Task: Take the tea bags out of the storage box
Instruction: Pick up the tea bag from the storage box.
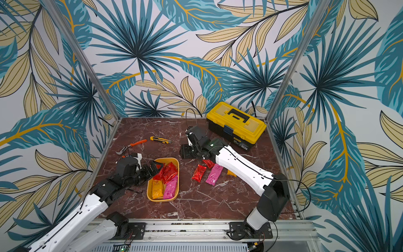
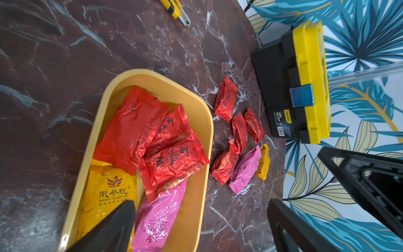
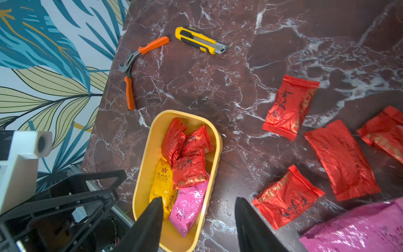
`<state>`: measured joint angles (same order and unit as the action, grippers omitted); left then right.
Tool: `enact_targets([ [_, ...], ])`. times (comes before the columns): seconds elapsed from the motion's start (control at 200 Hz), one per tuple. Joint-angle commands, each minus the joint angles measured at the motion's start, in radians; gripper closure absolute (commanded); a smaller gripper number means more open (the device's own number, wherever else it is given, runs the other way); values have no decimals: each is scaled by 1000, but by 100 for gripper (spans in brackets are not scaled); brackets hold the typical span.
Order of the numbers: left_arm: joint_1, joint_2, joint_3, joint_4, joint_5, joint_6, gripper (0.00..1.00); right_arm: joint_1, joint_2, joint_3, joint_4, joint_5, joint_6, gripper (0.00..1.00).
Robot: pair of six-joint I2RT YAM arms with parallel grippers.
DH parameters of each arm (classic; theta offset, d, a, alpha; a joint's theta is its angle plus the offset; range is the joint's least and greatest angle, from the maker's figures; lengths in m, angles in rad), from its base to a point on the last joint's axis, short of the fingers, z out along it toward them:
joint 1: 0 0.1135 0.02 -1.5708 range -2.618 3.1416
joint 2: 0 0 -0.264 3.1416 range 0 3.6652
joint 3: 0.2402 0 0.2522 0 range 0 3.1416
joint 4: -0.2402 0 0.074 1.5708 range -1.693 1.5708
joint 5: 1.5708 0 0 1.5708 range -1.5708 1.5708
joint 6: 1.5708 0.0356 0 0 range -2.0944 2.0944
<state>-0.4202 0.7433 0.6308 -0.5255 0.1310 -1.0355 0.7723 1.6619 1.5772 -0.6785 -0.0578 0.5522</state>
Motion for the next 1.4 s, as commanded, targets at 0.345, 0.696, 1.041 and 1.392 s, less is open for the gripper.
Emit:
enact_targets([
  [0.345,191,-97,-74,-83,140,44,0,102,241,174,-58,-24,5,46],
  [0.696,212,-103,-71,-95,142,52,0,166,390,224,29,24,52,50],
  [1.041,213,-174,-118,-152,154,43,0,166,424,205,107,93,96,51],
  [1.392,216,-179,-109,-166,165,50,0,166,441,191,140,98,118,51],
])
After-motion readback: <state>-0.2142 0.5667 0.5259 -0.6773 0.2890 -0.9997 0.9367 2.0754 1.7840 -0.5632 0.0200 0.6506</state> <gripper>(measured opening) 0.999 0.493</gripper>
